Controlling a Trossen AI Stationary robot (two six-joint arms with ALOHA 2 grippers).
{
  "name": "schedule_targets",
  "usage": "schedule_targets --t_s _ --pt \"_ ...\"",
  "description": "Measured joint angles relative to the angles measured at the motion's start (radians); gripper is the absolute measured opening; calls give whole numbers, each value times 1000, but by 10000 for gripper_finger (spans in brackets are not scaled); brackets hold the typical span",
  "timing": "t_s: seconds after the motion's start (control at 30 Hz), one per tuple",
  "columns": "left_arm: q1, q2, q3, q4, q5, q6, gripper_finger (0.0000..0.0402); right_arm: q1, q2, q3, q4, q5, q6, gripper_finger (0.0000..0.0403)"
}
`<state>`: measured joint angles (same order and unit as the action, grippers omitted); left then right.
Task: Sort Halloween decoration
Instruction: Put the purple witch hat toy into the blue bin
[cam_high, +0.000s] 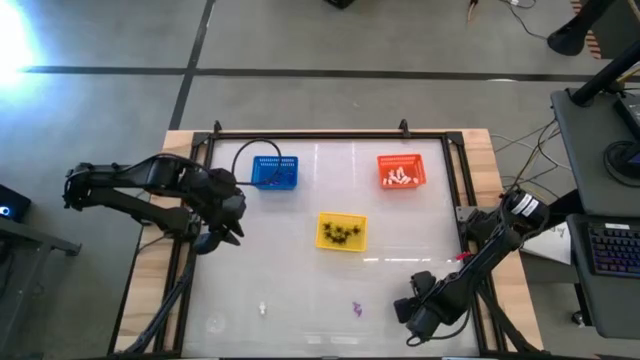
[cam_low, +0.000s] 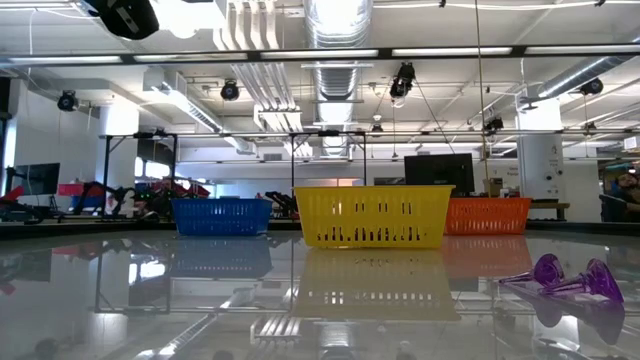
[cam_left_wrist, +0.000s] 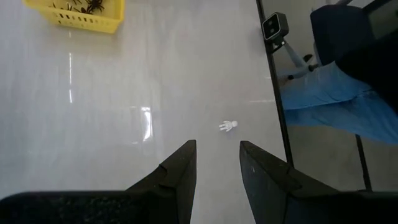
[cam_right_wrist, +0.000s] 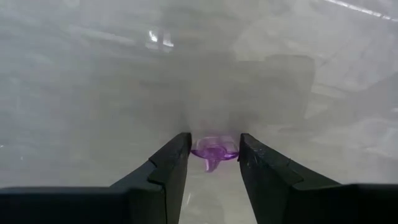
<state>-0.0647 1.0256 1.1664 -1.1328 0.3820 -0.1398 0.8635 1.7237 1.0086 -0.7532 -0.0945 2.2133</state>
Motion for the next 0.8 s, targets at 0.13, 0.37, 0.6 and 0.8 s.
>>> schedule_targets --t_s 0.13,0.37,0.6,0.8 --pt "0 -1 0 1 -2 -4 105 0 -3 -3 7 -9 12 121" --pt "0 0 0 10 -2 -5 105 0 -2 17 10 -32 1 62" --pt "0 -4 0 18 -2 -5 105 7 -12 21 9 -32 2 22" --pt "0 -8 0 20 -2 -5 105 10 -22 18 5 -17 2 8"
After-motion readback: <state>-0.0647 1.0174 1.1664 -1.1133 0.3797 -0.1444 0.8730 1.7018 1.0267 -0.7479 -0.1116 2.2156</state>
